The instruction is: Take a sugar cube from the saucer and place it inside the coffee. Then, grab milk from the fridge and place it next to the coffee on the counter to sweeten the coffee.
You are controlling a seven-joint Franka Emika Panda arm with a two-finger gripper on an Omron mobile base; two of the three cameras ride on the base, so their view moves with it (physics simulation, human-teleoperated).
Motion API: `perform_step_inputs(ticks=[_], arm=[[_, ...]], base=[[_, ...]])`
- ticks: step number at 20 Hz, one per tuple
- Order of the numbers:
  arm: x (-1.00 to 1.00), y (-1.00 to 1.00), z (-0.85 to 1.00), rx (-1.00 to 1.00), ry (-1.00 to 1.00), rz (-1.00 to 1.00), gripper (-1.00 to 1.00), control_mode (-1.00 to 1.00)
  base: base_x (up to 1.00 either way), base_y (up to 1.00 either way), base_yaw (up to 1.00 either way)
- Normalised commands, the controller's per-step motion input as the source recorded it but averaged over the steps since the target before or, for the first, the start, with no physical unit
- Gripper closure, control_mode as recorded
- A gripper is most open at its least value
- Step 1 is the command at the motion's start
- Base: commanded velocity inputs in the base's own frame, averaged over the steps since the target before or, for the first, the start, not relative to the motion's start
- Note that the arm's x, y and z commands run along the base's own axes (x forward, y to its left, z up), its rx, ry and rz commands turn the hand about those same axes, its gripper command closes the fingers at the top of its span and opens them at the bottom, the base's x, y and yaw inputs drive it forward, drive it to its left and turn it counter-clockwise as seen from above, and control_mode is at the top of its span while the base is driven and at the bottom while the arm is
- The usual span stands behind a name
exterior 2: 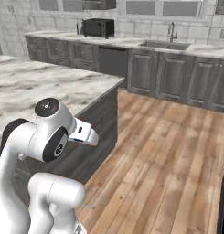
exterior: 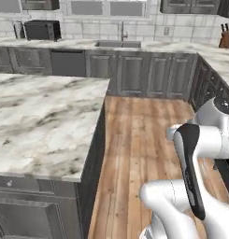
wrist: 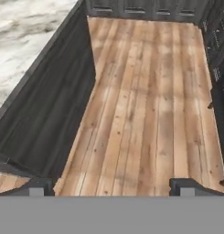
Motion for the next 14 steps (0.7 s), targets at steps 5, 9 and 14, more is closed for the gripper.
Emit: perform_step_inputs(ticks=[5,9,14], arm=[[0.00,0.00,0.00,0.00,0.00,0.00,-1.00,1.00],[0.00,0.00,0.00,0.00,0.00,0.00,-1.00,1.00],[0.00,0.00,0.00,0.00,0.00,0.00,-1.00,1.00]], base=[[-0.29,0.00,1.00],[-0.27,0.00,1.00],[-0.23,0.08,0.94]])
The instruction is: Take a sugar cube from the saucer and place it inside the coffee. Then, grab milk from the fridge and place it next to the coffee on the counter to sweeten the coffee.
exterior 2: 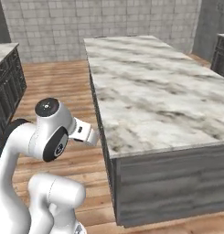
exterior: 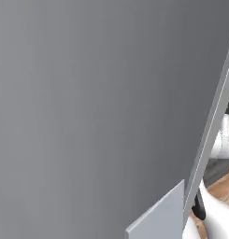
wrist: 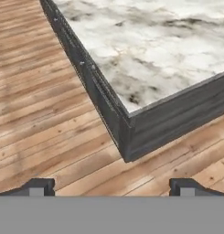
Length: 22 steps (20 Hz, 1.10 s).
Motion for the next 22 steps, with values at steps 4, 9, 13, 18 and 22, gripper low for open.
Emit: perform_step_inputs(ticks=[4,9,13,18,22], arm=[[0.00,0.00,0.00,0.00,0.00,0.00,-1.00,1.00],[0.00,0.00,0.00,0.00,0.00,0.00,-1.00,1.00],[0.00,0.00,0.00,0.00,0.00,0.00,-1.00,1.00],[0.00,0.00,0.00,0.00,0.00,0.00,-1.00,1.00],[0.00,0.00,0.00,0.00,0.00,0.00,-1.00,1.00]], base=[[-0.04,0.44,0.64],[-0.01,0.64,0.71],[-0.14,0.58,0.89],[0.07,-0.06,0.77],[0.42,-0.93,0.41]])
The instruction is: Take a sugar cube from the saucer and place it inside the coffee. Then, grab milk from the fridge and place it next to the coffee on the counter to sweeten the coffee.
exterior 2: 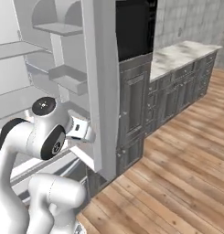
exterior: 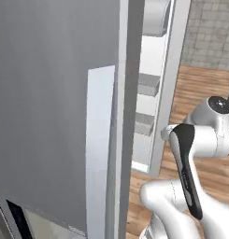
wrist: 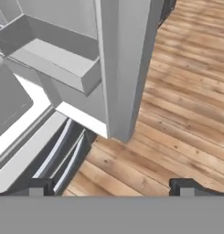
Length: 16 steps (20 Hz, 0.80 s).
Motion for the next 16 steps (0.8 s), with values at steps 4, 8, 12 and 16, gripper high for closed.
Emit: perform_step_inputs(ticks=[4,8,12,16], arm=[[0.00,0.00,0.00,0.00,0.00,0.00,-1.00,1.00],[0.00,0.00,0.00,0.00,0.00,0.00,-1.00,1.00],[0.00,0.00,0.00,0.00,0.00,0.00,-1.00,1.00],[0.00,0.00,0.00,0.00,0.00,0.00,-1.00,1.00]], base=[[0.43,-0.75,0.48],[0.02,-0.01,0.85],[0.00,-0.03,0.92],[0.22,-0.25,0.66]])
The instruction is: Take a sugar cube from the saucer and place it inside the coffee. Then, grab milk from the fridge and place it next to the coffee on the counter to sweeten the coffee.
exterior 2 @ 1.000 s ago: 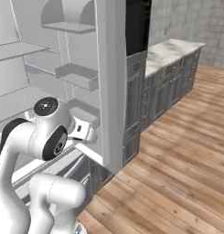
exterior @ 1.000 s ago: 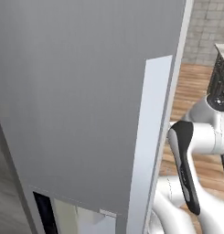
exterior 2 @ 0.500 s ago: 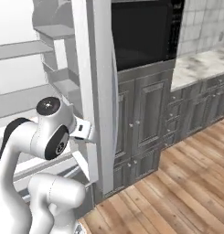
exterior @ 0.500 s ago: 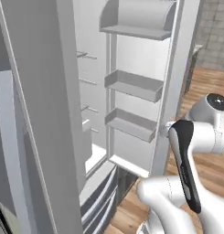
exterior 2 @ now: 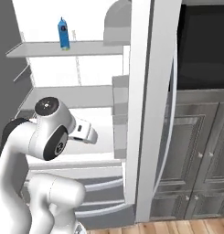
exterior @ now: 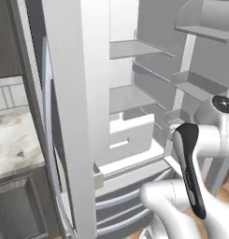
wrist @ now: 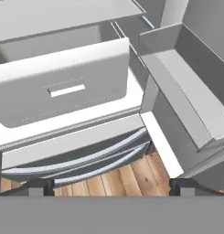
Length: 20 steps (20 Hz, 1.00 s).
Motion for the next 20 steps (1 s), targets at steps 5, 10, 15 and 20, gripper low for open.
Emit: perform_step_inputs(ticks=[5,10,15,20], arm=[[0.00,0.00,0.00,0.00,0.00,0.00,-1.00,1.00],[0.00,0.00,0.00,0.00,0.00,0.00,-1.00,1.00],[0.00,0.00,0.20,0.00,-0.04,0.01,-1.00,-1.00],[0.22,0.12,1.00,0.00,-0.26,0.00,-1.00,-1.00]], base=[[0.50,0.03,0.39],[0.71,0.06,0.24],[0.24,0.00,0.13],[0.00,0.00,0.00]])
